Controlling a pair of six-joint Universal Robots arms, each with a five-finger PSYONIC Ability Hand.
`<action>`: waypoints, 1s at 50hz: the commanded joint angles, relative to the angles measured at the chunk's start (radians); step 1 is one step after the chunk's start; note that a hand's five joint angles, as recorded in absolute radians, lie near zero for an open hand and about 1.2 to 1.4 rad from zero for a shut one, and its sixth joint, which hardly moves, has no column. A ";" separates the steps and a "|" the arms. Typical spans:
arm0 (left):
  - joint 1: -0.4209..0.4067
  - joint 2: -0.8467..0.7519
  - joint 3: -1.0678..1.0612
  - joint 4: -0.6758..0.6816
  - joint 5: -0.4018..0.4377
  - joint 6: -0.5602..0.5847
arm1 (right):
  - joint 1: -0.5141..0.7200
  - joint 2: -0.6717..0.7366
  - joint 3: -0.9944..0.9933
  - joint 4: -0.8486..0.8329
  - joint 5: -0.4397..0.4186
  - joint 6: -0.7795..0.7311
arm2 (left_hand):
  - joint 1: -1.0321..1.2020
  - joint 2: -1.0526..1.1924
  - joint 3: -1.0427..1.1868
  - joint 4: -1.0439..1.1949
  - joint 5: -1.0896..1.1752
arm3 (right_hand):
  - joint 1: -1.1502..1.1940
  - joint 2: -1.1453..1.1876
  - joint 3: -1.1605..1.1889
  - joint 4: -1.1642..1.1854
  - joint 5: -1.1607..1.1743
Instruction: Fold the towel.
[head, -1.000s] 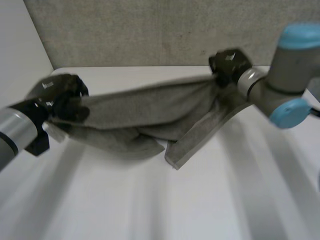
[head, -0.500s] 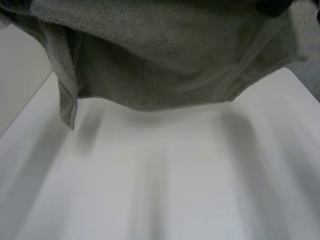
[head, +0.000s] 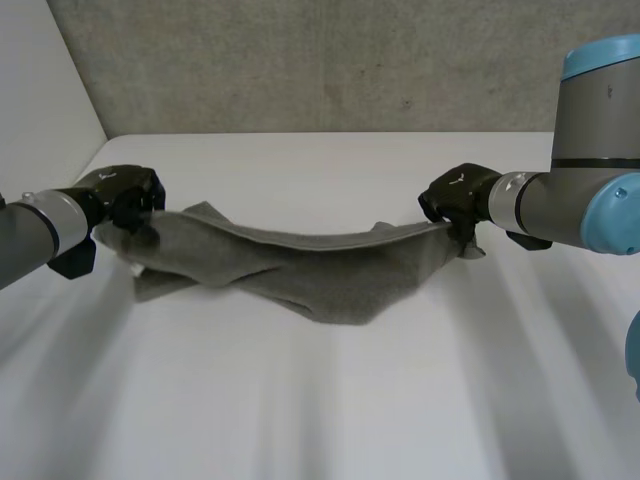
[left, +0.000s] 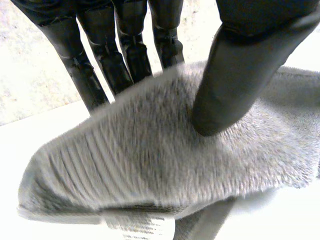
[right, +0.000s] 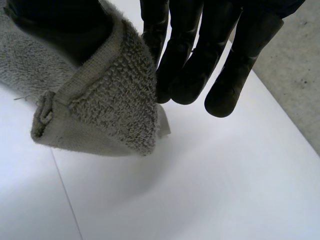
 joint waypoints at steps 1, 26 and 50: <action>0.006 0.019 -0.008 0.004 -0.003 -0.003 | 0.001 -0.047 0.041 -0.033 -0.009 0.041 | -0.141 -0.144 -0.151 -0.146 -0.144 | 0.086 0.071 0.064 0.059 0.063; 0.001 -0.054 -0.067 0.004 -0.003 -0.001 | 0.001 -0.056 0.133 -0.034 -0.009 0.043 | -0.279 -0.282 -0.289 -0.284 -0.282 | 0.086 0.071 0.064 0.059 0.063; 0.029 0.050 -0.087 0.003 -0.009 -0.004 | -0.013 -0.165 0.189 -0.067 -0.012 0.050 | 0.437 0.434 0.427 0.432 0.434 | 0.086 0.071 0.064 0.059 0.063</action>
